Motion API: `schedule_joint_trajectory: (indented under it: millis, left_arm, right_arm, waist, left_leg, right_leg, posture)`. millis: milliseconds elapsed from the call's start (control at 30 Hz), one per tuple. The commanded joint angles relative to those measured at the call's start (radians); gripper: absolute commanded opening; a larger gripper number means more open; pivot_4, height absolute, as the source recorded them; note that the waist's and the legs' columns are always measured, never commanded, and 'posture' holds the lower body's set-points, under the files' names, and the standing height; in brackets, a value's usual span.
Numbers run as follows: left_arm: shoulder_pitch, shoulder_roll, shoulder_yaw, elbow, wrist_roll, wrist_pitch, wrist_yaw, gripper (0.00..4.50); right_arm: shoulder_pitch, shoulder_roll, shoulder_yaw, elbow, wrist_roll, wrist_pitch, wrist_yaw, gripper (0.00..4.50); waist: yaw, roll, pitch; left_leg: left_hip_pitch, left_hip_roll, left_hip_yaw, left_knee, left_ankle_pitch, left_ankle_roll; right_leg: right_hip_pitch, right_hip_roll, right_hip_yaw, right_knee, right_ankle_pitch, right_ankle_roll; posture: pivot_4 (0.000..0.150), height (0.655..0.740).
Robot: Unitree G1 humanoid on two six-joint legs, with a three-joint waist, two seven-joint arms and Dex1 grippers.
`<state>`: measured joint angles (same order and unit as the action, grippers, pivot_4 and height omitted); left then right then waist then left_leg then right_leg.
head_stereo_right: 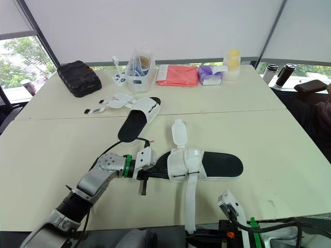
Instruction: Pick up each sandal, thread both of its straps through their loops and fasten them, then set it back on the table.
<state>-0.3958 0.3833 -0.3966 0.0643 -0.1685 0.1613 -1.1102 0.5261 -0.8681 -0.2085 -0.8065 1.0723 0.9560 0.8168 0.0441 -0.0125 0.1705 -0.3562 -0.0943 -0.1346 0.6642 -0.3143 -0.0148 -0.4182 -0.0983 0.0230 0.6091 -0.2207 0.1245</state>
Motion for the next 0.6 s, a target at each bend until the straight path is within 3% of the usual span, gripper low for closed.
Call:
schedule_joint_trajectory:
  millis: [33, 167, 300, 433, 600]
  left_arm:
    - [0.014, -0.001, -0.039, 0.036, 0.038, 0.012, -0.001, 0.00]
    - [0.010, -0.007, -0.042, 0.048, 0.038, 0.006, -0.004, 0.00]
    - [0.003, -0.018, -0.046, 0.057, 0.041, 0.002, -0.001, 0.00]
    - [0.002, -0.023, -0.045, 0.059, 0.042, 0.002, 0.006, 0.00]
    - [0.009, -0.022, -0.039, 0.051, 0.043, 0.006, 0.015, 0.00]
  right_arm:
    - [-0.014, -0.042, -0.100, -0.067, 0.206, 0.002, -0.037, 0.02]
    - [-0.183, -0.125, -0.143, -0.009, 0.564, -0.056, -0.189, 0.02]
    - [-0.340, -0.120, -0.066, 0.105, 0.710, -0.094, -0.323, 0.02]
    - [-0.445, -0.066, 0.004, 0.220, 0.766, -0.108, -0.418, 0.02]
    - [-0.511, 0.025, 0.047, 0.363, 0.704, -0.101, -0.467, 0.02]
  waist:
    - [0.000, 0.000, 0.000]
    - [-0.003, 0.002, -0.001]
    - [0.005, 0.001, 0.000]
    - [0.011, 0.000, 0.000]
    - [0.020, 0.001, -0.001]
  left_leg:
    - [0.000, 0.000, 0.000, 0.000, 0.000, 0.000]
    - [0.002, 0.001, 0.000, 0.000, 0.000, 0.000]
    - [0.000, 0.002, -0.004, 0.000, -0.001, 0.001]
    - [-0.001, 0.000, -0.002, 0.000, -0.002, 0.003]
    - [-0.001, 0.000, -0.002, 0.000, -0.002, 0.004]
  right_leg:
    - [0.000, 0.000, 0.000, 0.000, 0.000, 0.000]
    - [0.005, 0.001, 0.000, -0.006, 0.001, 0.000]
    - [0.008, 0.001, -0.005, -0.015, 0.005, 0.000]
    - [0.008, -0.001, -0.004, -0.016, 0.005, 0.000]
    - [0.008, 0.000, -0.004, -0.016, 0.005, 0.000]
  posture:
    - [0.150, 0.7400]
    - [0.150, 0.7400]
    - [0.150, 0.7400]
    - [0.150, 0.7400]
    - [0.150, 0.7400]
